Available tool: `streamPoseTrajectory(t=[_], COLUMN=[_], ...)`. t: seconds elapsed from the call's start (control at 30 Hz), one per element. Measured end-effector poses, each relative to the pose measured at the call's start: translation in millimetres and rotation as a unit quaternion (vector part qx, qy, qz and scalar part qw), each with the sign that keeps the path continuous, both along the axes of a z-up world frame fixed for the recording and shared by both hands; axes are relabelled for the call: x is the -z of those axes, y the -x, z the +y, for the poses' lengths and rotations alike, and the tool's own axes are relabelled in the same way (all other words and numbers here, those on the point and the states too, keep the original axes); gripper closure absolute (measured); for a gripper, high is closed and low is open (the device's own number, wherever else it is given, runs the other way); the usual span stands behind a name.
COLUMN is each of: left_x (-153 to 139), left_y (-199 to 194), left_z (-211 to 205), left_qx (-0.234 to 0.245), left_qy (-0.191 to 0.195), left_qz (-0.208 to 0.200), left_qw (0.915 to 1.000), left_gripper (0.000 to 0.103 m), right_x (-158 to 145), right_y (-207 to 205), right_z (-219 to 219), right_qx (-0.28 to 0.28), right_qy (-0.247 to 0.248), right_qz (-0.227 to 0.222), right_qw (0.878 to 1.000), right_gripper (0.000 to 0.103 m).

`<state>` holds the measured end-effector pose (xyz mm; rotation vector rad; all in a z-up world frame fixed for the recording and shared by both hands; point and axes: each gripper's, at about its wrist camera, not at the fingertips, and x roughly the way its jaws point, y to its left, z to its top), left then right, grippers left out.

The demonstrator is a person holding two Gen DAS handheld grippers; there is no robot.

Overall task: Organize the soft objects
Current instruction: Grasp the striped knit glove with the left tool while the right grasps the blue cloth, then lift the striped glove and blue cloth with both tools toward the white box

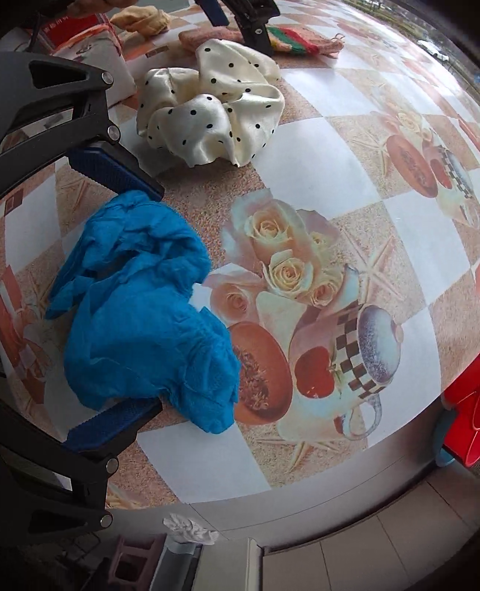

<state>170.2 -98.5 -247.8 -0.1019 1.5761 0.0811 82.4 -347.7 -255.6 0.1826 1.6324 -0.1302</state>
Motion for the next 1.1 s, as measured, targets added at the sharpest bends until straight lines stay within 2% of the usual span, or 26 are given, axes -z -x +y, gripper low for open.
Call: streamPoseTrajectory(t=[0.33,0.53,0.63,0.7,0.73,0.8,0.9,1.1], left_x=[0.0,1.5,-7.7,-14.0,-16.2,-20.0,-31.9,-77.1], left_y=[-0.7,-11.6,-18.5,-17.0,-16.5,-14.6,-10.3,9.9], left_z=[6.1,4.1,-10.9,-18.1,-20.2,-21.8,-23.2,-25.0], left_qx=[-0.037,-0.037,-0.007,0.013,0.02,0.031,0.045,0.07], left_qy=[-0.005,-0.012,-0.025,-0.024,-0.026,-0.013,-0.001,0.028], left_qz=[-0.008,0.014,0.005,0.002,0.003,0.003,-0.004,-0.048], left_qw=[0.9993,0.9992,0.9997,0.9996,0.9995,0.9994,0.999,0.996], left_gripper=[0.0,0.0,0.016,0.045,0.053,0.078,0.083,0.083], right_x=[-2.8,0.2,0.4,-5.5,-8.7,-15.5,-19.9,-33.0], right_y=[0.5,-7.8,-5.0,-0.6,-0.8,-1.4,-3.1,2.6], right_z=[-5.9,1.4,7.8,17.6,20.4,25.5,25.7,13.7], right_qx=[0.001,-0.014,-0.027,-0.041,-0.05,-0.064,-0.06,-0.027], right_qy=[-0.002,-0.002,0.006,0.007,0.007,0.009,0.01,-0.005], right_qz=[0.007,0.015,0.016,0.012,0.01,0.004,0.006,0.009], right_qw=[1.0,1.0,0.999,0.999,0.999,0.998,0.998,1.0], right_gripper=[0.0,0.0,0.004,0.02,0.027,0.057,0.078,0.079])
